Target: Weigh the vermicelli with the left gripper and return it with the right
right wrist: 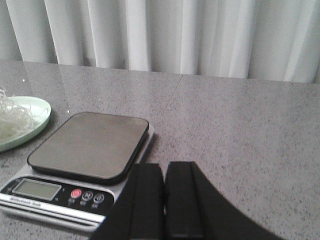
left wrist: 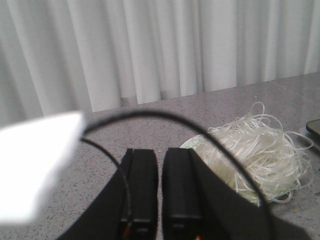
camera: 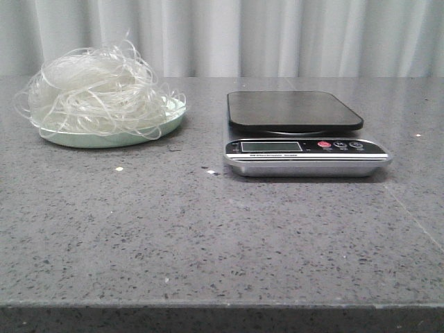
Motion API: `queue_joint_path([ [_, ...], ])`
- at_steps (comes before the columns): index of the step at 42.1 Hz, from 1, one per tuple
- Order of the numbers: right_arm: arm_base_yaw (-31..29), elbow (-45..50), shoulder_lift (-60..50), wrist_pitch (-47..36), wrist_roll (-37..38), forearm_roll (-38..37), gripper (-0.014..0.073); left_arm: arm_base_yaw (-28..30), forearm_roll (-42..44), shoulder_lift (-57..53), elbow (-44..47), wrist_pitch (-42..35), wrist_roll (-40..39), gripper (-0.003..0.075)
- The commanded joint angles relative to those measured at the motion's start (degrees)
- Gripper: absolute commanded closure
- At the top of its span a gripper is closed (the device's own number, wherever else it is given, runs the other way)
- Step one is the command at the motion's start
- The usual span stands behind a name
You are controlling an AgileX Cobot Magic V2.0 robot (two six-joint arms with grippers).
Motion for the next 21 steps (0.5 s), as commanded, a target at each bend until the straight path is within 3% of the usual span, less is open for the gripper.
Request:
queue_joint_path([
  [1,-0.30,-0.78,-0.40,-4.92,-0.49,-0.48,0.0439,-0.21,-0.98,0.31,-1.71,-4.44,-0.73,0.0575],
  [21,-0.30,-0.76,-0.40,-3.35,-0.49,-0.48,0.0442,-0.21,-0.98,0.31,-1.71,-4.44,-0.73,0.0575],
])
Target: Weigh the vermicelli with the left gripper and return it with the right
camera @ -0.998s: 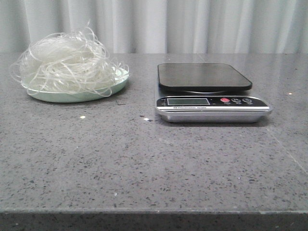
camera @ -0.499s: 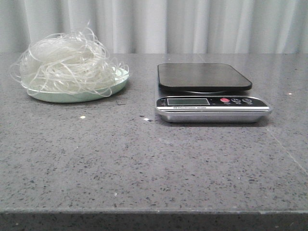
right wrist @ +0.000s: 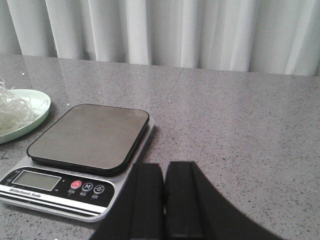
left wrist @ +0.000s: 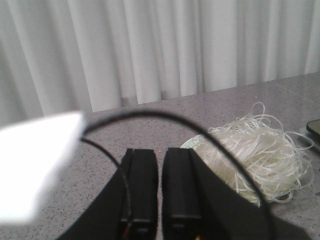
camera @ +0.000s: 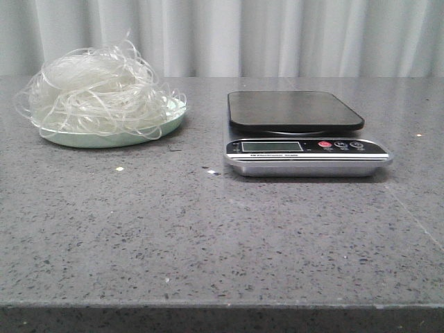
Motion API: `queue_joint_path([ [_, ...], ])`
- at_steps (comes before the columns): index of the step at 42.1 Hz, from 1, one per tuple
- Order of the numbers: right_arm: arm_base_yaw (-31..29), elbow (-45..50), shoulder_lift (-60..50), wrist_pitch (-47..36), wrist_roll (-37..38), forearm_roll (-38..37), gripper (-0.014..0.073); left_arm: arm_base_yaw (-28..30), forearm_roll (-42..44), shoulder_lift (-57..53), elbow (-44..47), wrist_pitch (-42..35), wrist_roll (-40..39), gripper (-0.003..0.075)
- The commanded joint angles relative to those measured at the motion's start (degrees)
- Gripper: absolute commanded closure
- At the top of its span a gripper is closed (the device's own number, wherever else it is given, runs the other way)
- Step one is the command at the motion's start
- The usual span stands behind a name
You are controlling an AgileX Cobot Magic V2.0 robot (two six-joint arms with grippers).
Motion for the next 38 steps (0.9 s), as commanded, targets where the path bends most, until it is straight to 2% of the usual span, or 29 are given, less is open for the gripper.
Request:
queue_joint_path([
  [1,-0.30,-1.70,0.24,-3.69,-0.39,-0.48,0.0442,-0.21,-0.98,0.31,-1.71,-4.44,-0.73,0.0575],
  [19,-0.30,-1.70,0.24,-3.63,-0.39,-0.48,0.0442,-0.21,-0.82,0.31,-1.60,-4.44,-0.73,0.0575],
  [25,-0.30,-1.70,0.24,-3.58,-0.39,-0.48,0.0442,0.03,7.61,-0.61,-0.65,-4.44,-1.66,0.0575],
  [29,-0.30,-1.70,0.24,-3.53,-0.39,-0.48,0.0442,1.31,9.41,-2.56,1.15,-4.44,-8.26,0.0575],
  [38,-0.30,-1.70,0.24,-3.41,-0.39,-0.48,0.0442,7.22,9.85,-10.25,8.12,-4.44,-10.06,0.0575],
])
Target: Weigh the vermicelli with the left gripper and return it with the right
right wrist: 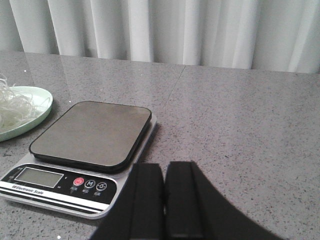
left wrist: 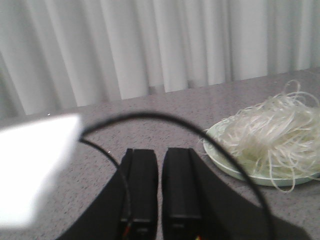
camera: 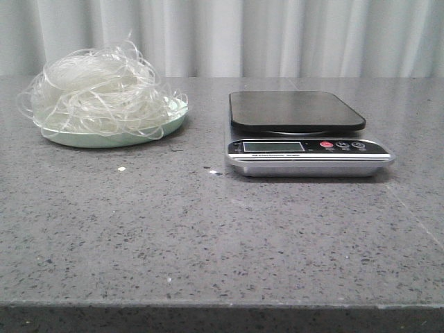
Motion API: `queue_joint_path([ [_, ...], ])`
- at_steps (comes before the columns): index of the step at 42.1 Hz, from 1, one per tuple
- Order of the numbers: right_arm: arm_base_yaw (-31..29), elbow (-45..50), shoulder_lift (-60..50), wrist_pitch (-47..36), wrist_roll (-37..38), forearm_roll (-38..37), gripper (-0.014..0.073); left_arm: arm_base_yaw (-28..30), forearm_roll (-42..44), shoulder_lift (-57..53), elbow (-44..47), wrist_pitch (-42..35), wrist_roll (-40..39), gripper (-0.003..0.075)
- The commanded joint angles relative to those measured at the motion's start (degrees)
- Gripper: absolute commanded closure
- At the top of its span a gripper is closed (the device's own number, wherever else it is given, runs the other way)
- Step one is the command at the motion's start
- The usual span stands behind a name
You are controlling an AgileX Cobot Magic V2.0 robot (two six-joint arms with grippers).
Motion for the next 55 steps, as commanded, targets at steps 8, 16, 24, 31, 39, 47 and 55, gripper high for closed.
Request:
queue_joint_path([
  [8,-0.30,-1.70,0.24,-3.91,-0.39,-0.48,0.0442,2.90,0.12,-9.79,9.55,-4.54,-1.27,0.0575],
  [16,-0.30,-1.70,0.24,-3.82,-0.39,-0.48,0.0442,2.80,1.96,-14.04,17.12,-7.47,-6.95,0.0575],
  [24,-0.30,-1.70,0.24,-3.82,-0.39,-0.48,0.0442,2.80,3.96,-14.04,16.96,-5.81,-9.22,0.0575],
  [31,-0.30,-1.70,0.24,-3.82,-0.39,-0.48,0.0442,2.80,3.96,-14.04,16.96,-6.04,-9.31,0.0575],
  [39,-0.30,-1.70,0.24,-3.82,-0.39,-0.48,0.0442,2.80,3.99,-14.04,16.96,-7.33,-9.31,0.0575],
  [47,-0.30,-1.70,0.24,-3.82,-0.39,-0.48,0.0442,2.80,3.99,-14.04,16.96,-7.47,-9.31,0.0575],
  [55,-0.30,-1.70,0.24,-3.82,-0.39,-0.48,0.0442,2.80,3.99,-14.04,16.96,-7.47,-9.31,0.0575],
])
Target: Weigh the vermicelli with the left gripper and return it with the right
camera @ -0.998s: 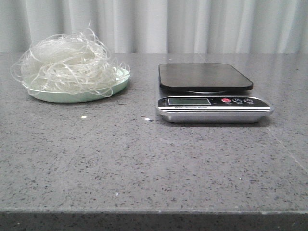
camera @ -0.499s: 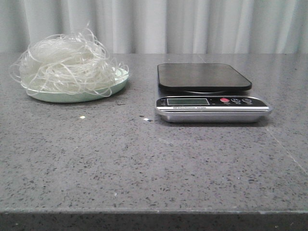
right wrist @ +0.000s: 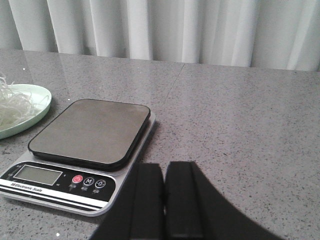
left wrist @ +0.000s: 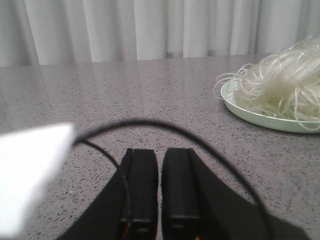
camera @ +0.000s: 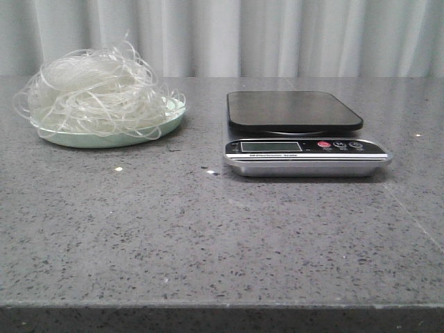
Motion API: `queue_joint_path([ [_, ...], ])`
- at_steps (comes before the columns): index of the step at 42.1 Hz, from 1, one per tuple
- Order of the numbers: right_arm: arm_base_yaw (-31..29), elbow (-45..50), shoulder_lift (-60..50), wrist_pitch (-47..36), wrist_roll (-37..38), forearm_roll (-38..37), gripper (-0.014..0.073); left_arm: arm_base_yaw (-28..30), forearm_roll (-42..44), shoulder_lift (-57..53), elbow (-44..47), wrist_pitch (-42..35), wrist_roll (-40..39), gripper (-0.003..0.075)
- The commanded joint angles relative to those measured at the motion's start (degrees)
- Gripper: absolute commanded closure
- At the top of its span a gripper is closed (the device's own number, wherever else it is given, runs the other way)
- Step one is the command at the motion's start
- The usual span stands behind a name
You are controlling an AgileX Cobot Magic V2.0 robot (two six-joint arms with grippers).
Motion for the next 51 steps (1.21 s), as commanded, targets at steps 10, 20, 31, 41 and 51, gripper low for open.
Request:
queue_joint_path([
  [10,-0.30,-1.70,0.24,-4.16,-0.39,-0.48,0.0442,-0.15,-0.13,-1.20,0.45,-4.88,-0.55,0.0575],
  [20,-0.30,-1.70,0.24,-4.16,-0.39,-0.48,0.0442,-0.15,-0.13,-1.20,0.45,-4.88,-0.55,0.0575],
  [31,-0.30,-1.70,0.24,-4.16,-0.39,-0.48,0.0442,-0.15,-0.13,-1.20,0.45,-4.88,-0.55,0.0575],
  [41,-0.30,-1.70,0.24,-4.04,-0.39,-0.48,0.0442,-0.15,-0.13,-1.20,0.45,-4.88,-0.55,0.0575],
  [51,-2.30,-1.70,-0.55,-4.18,-0.39,-4.64,0.0442,-0.15,-0.13,-1.20,0.45,-4.88,-0.55,0.0575],
])
